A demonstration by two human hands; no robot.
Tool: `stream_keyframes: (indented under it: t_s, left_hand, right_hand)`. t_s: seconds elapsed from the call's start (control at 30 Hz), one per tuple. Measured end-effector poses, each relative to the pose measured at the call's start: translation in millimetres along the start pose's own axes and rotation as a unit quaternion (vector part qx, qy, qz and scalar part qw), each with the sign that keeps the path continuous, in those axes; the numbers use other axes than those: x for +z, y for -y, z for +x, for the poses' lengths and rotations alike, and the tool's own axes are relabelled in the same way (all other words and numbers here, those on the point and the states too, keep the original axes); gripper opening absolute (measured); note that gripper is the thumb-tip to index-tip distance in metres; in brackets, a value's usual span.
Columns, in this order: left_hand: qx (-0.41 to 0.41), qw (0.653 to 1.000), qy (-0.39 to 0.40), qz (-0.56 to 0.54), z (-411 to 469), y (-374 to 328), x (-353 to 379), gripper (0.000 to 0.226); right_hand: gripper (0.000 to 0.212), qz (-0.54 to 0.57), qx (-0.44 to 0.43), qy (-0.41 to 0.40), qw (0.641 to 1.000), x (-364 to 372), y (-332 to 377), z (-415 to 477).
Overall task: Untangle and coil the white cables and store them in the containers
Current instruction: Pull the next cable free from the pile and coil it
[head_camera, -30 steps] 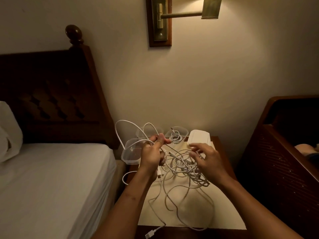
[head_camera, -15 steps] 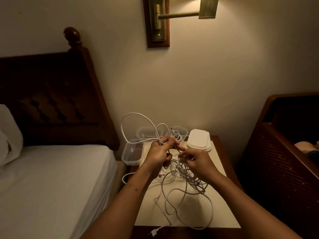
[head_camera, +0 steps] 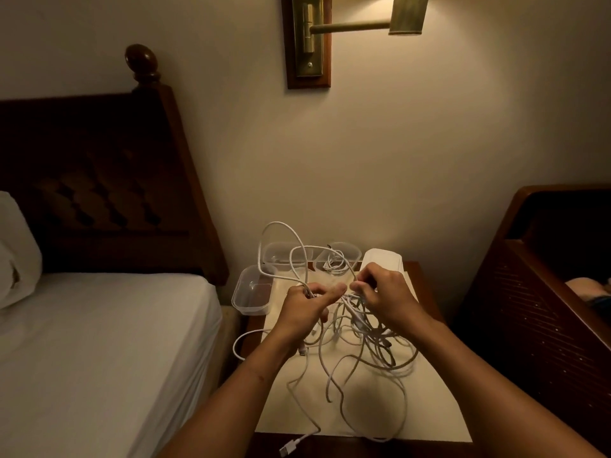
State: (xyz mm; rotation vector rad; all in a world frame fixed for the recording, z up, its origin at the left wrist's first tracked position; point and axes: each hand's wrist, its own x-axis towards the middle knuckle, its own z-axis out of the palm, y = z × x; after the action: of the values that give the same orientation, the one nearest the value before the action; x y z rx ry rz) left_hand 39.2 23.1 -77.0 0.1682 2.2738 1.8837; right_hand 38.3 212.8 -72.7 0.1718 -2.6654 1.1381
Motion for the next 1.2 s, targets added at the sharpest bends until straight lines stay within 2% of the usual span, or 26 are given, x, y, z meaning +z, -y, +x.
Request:
stream_keyframes:
  t_s: [0.13, 0.2, 0.27, 0.37, 0.43, 0.5, 0.63, 0.7, 0.8, 0.83, 0.9, 0.93, 1.0, 1.03, 1.1, 1.13, 1.2]
  left_hand:
    - [-0.051, 0.997, 0.048, 0.043, 3, 3, -2, 0.021]
    - [-0.052, 0.996, 0.047, 0.054, 5, 4, -1, 0.012]
    - [-0.052, 0.995, 0.034, 0.072, 7, 6, -1, 0.013]
    - [-0.041, 0.99, 0.021, 0.134, 12, 9, -6, 0.019]
    - [-0.034, 0.984, 0.02, 0.174, 10, 15, -12, 0.023]
    - [-0.046, 0.982, 0.016, 0.182, 7, 27, -17, 0.024]
    - [-0.059, 0.985, 0.002, 0.165, 4, 49, -17, 0.028]
    - [-0.066, 0.979, -0.019, 0.194, 5, 47, -12, 0.034]
    - [-0.029, 0.941, -0.106, 0.319, 11, 37, -11, 0.041]
    - [-0.013, 0.937, -0.14, 0.32, 13, 30, -13, 0.039]
    - [0.009, 0.949, -0.187, 0.252, 17, 12, -19, 0.034]
    - [0.018, 0.964, -0.186, 0.189, 17, 2, -20, 0.031]
    - [0.036, 0.989, -0.108, 0.09, 12, -18, -18, 0.018]
    - [0.048, 0.994, -0.049, 0.081, 10, -26, -14, 0.011]
    - [0.06, 0.993, 0.018, 0.104, 11, -30, -3, 0.021]
    - [0.057, 0.992, 0.021, 0.109, 14, -28, 2, 0.026]
    - [0.051, 0.995, 0.016, 0.089, 19, -26, 11, 0.022]
  right_hand:
    - [0.005, 0.003, 0.005, 0.03, 1.0, -1, 4, 1]
    - [0.007, 0.03, 0.021, 0.015, 0.999, -2, 4, 2]
    - [0.01, 0.07, 0.04, -0.002, 0.997, -2, 1, 2]
    - [0.011, 0.12, 0.081, -0.067, 0.987, -3, -4, 1]
    - [0.01, 0.195, 0.134, -0.133, 0.962, -10, -10, 2]
    - [0.008, 0.22, 0.145, -0.185, 0.947, -21, -15, 4]
    - [0.009, 0.2, 0.067, -0.209, 0.955, -32, -8, 6]
    - [0.007, 0.203, 0.034, -0.225, 0.952, -31, 3, 8]
    - [0.003, 0.151, -0.033, -0.248, 0.956, -29, 9, 13]
    - [0.006, 0.122, -0.063, -0.245, 0.96, -29, 10, 15]
    - [0.01, 0.08, -0.113, -0.235, 0.962, -28, 13, 18]
    - [0.011, 0.075, -0.126, -0.229, 0.962, -29, 17, 19]
    - [0.013, 0.097, -0.117, -0.212, 0.965, -29, 27, 21]
    - [0.013, 0.119, -0.101, -0.201, 0.967, -27, 32, 23]
    - [0.013, 0.167, -0.076, -0.172, 0.968, -24, 42, 24]
    - [0.013, 0.185, -0.072, -0.16, 0.967, -24, 47, 22]
    - [0.012, 0.196, -0.067, -0.143, 0.968, -23, 58, 16]
